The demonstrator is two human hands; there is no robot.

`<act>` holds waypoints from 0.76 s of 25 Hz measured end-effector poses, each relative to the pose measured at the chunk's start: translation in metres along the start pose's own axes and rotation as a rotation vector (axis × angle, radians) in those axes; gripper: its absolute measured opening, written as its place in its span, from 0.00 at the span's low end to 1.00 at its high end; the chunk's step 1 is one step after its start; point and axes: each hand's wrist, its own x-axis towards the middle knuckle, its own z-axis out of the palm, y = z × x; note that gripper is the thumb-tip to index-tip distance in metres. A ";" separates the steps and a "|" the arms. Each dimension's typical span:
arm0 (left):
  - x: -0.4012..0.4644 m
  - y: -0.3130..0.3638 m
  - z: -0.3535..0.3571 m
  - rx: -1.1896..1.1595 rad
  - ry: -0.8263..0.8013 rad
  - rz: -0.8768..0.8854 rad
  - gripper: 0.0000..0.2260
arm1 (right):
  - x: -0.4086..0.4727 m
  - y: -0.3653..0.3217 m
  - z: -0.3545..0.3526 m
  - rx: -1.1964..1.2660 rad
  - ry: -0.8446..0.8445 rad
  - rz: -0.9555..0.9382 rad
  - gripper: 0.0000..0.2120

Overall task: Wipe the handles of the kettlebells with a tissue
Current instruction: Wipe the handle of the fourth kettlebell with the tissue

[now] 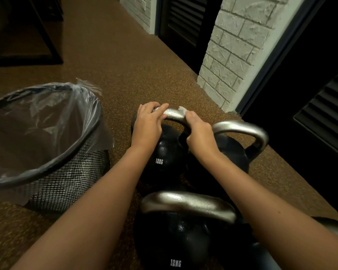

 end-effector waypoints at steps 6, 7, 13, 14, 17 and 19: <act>0.000 0.002 -0.001 -0.010 0.000 -0.009 0.13 | 0.014 -0.017 -0.005 -0.068 -0.065 0.041 0.26; 0.000 0.002 -0.002 -0.011 0.000 -0.009 0.13 | 0.010 -0.018 -0.003 -0.112 -0.083 -0.004 0.27; 0.001 0.002 -0.005 -0.023 -0.036 -0.021 0.14 | -0.022 0.005 -0.008 -0.263 -0.259 -0.113 0.39; 0.002 0.003 -0.005 -0.023 -0.046 -0.022 0.14 | -0.024 0.009 -0.011 -0.261 -0.279 -0.101 0.39; 0.002 0.003 -0.006 -0.016 -0.053 -0.016 0.14 | -0.020 0.009 -0.014 -0.288 -0.278 -0.070 0.37; 0.002 0.002 -0.005 -0.013 -0.049 -0.007 0.14 | -0.014 -0.002 -0.010 -0.319 -0.263 -0.101 0.34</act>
